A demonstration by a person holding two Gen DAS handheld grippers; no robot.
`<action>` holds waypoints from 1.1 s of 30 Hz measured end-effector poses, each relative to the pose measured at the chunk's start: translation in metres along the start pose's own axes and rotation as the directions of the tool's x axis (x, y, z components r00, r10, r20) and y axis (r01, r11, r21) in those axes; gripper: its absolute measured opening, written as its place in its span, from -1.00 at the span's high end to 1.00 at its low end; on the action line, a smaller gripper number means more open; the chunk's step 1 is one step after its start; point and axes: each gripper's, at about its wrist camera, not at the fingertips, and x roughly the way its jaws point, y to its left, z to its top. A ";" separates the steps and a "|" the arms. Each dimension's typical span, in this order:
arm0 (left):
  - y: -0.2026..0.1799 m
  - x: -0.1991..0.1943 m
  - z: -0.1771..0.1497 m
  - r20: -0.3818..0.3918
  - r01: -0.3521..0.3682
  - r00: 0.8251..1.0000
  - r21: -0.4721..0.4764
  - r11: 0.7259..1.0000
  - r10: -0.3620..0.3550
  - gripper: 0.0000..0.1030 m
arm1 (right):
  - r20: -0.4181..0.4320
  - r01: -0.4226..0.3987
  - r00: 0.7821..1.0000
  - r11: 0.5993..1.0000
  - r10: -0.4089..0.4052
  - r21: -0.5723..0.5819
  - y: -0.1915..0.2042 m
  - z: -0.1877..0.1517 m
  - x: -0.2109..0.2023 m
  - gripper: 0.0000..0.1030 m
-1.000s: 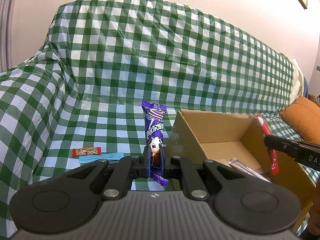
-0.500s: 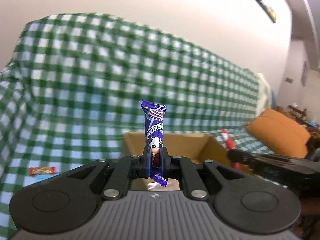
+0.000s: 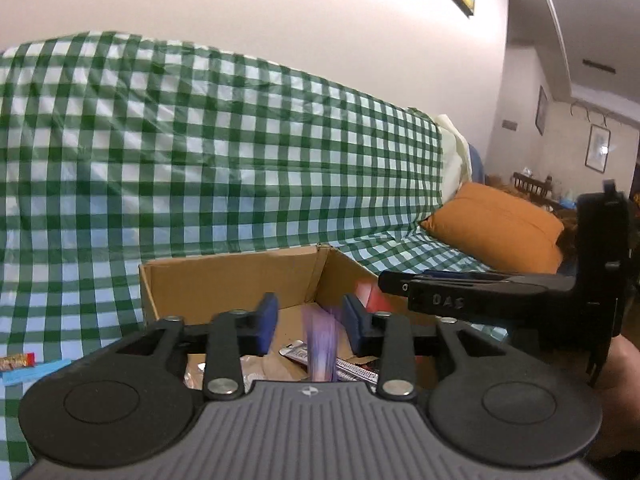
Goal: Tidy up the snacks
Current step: 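Open both tools to drop the purple wrapper and red stick into the box, then move both tools down to the small candy bar and blue stick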
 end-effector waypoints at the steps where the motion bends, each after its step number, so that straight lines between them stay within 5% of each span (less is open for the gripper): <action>1: 0.002 0.000 0.000 -0.001 -0.004 1.000 -0.017 1.000 0.004 0.23 | 0.004 0.003 1.000 1.000 -0.003 0.013 -0.002 0.000 0.000 -0.12; 13: 0.030 -0.023 0.003 -0.017 -0.077 0.997 -0.028 0.997 0.076 0.24 | 0.000 -0.048 0.999 0.999 0.048 0.013 0.009 -0.003 0.004 -0.11; 17: 0.044 -0.037 0.000 -0.033 -0.130 0.991 -0.015 0.991 0.130 0.39 | 0.007 -0.086 0.996 0.996 0.086 0.002 0.025 -0.003 0.000 -0.09; 18: 0.048 -0.039 -0.002 -0.045 -0.150 0.988 -0.010 0.989 0.149 0.51 | 0.011 -0.099 0.995 0.995 0.099 -0.001 0.029 -0.003 0.000 -0.04; 20: 0.057 -0.042 -0.005 -0.074 -0.189 0.979 0.000 0.982 0.189 0.69 | 0.013 -0.133 0.991 0.991 0.133 -0.007 0.036 -0.003 0.000 0.43; 23: 0.071 -0.047 -0.009 -0.110 -0.234 0.966 0.011 0.972 0.233 0.89 | 0.015 -0.198 0.980 0.980 0.198 -0.012 0.046 -0.002 -0.001 0.85; 33: 0.109 -0.045 -0.010 -0.230 -0.343 0.917 -0.042 0.938 0.325 0.89 | -0.037 -0.381 0.924 0.925 0.380 -0.011 0.079 -0.004 0.000 0.82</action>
